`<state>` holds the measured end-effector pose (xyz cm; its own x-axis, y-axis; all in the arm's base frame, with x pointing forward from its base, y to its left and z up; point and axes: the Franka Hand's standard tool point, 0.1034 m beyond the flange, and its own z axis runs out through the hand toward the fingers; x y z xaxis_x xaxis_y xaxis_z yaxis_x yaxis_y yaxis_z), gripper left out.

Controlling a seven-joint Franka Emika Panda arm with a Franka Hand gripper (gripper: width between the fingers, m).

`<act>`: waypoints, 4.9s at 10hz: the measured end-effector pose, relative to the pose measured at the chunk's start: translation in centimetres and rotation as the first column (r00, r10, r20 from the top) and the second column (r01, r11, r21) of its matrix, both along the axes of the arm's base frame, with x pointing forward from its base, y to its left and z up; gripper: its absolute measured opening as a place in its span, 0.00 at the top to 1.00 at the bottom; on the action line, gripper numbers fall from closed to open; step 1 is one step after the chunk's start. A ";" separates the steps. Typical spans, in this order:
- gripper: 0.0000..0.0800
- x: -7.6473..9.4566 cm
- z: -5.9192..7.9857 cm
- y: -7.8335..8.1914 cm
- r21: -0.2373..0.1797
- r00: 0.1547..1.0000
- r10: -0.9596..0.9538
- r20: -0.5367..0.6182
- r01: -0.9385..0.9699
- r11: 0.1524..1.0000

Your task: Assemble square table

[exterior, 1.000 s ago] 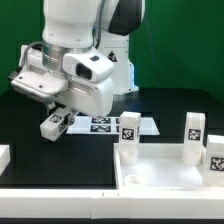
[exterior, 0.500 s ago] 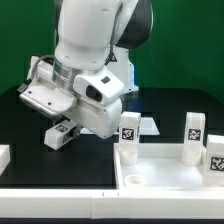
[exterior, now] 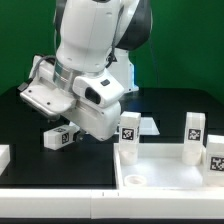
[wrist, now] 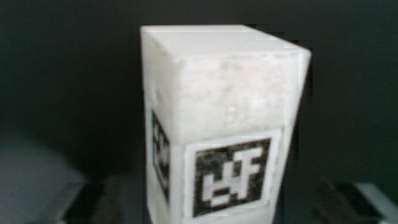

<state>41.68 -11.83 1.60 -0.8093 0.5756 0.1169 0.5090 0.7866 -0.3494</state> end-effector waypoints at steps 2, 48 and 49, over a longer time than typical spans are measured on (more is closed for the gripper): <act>0.20 0.0 0.1 -0.2 -0.002 1.000 -0.008 0.003 0.008 1.000; 0.19 3.9 3.0 -2.3 -0.433 -0.491 -0.368 0.789 -0.020 -0.901; 0.19 3.7 2.3 -1.8 -0.428 -0.490 -0.366 0.791 -0.016 -0.904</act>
Offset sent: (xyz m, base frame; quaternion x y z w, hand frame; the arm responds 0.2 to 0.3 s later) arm 0.0104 -0.0131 0.0601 0.0350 -0.0459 0.0215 0.9981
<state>45.36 -13.63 3.91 0.4896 -0.2502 -0.8353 -0.5666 -0.8194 -0.0867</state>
